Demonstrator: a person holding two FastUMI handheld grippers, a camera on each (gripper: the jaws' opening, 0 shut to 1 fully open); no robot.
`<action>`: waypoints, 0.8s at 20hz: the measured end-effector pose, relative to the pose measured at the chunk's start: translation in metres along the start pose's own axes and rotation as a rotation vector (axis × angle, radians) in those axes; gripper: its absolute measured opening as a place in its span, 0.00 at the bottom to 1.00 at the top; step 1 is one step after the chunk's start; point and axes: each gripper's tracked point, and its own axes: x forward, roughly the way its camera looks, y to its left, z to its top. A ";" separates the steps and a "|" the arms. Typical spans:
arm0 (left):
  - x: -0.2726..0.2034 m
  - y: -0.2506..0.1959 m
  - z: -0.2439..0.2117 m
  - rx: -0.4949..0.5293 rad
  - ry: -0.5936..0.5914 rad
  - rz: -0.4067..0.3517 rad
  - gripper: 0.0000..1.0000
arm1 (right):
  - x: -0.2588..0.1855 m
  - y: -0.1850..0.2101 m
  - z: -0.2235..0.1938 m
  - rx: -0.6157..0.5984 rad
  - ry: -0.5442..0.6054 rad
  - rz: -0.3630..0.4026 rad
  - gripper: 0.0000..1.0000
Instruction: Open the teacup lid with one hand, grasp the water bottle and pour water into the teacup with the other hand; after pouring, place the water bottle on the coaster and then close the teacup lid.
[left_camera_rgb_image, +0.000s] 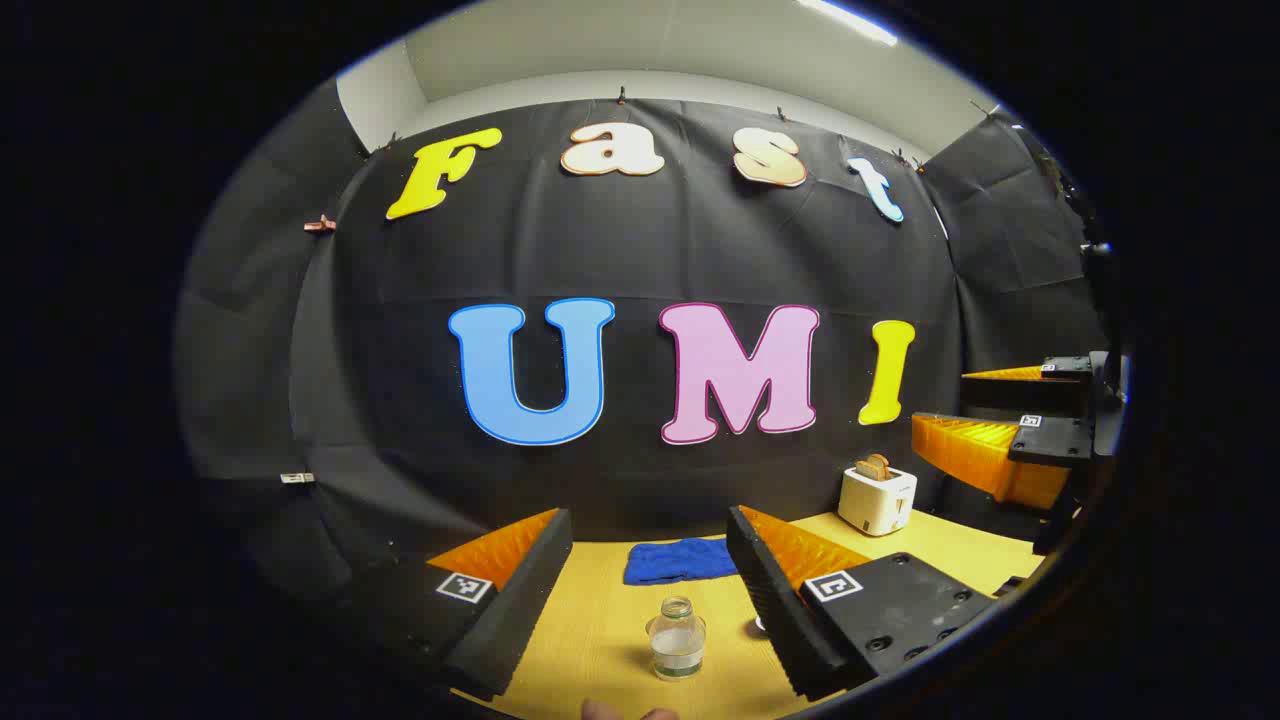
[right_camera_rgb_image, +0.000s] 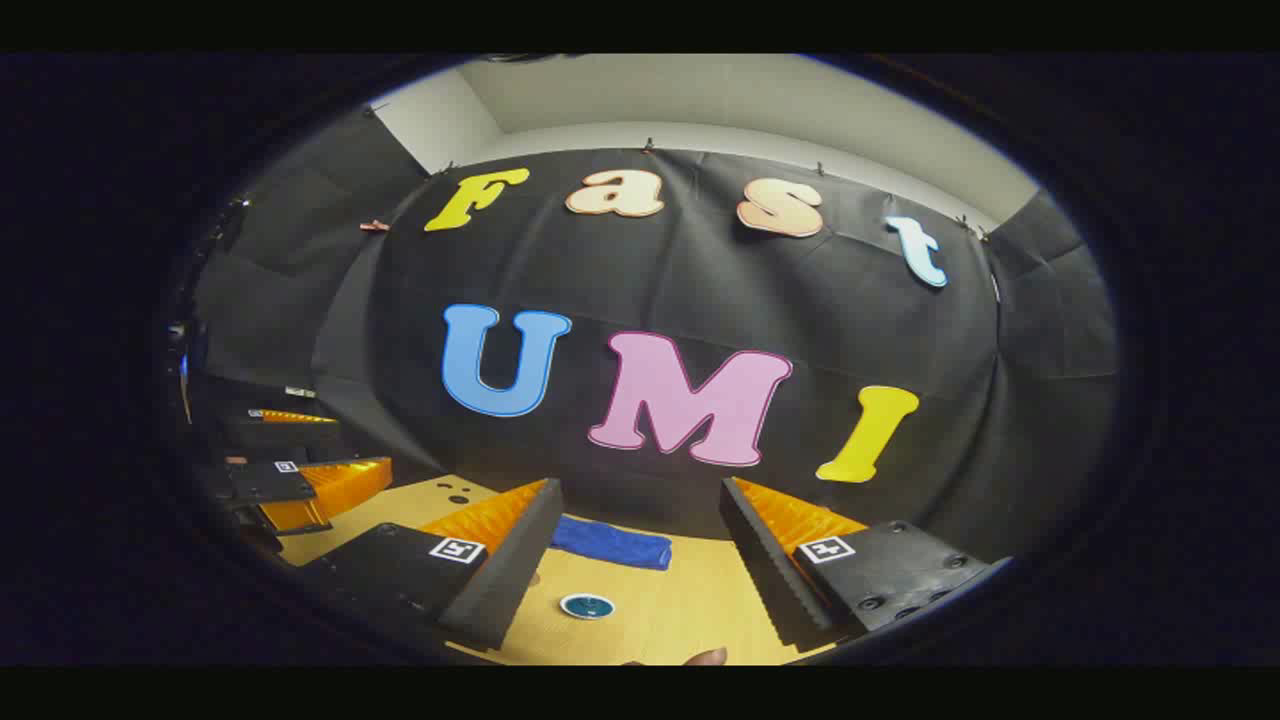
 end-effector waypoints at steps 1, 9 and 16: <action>0.000 -0.001 0.000 0.004 -0.004 -0.003 0.98 | -0.001 0.000 0.000 0.004 0.000 0.001 0.98; -0.006 -0.014 0.004 0.017 -0.017 -0.026 0.98 | -0.005 -0.003 -0.003 0.009 0.002 0.003 0.98; -0.007 -0.024 0.004 0.042 -0.020 -0.041 0.98 | 0.000 -0.005 -0.011 0.011 0.002 0.013 0.98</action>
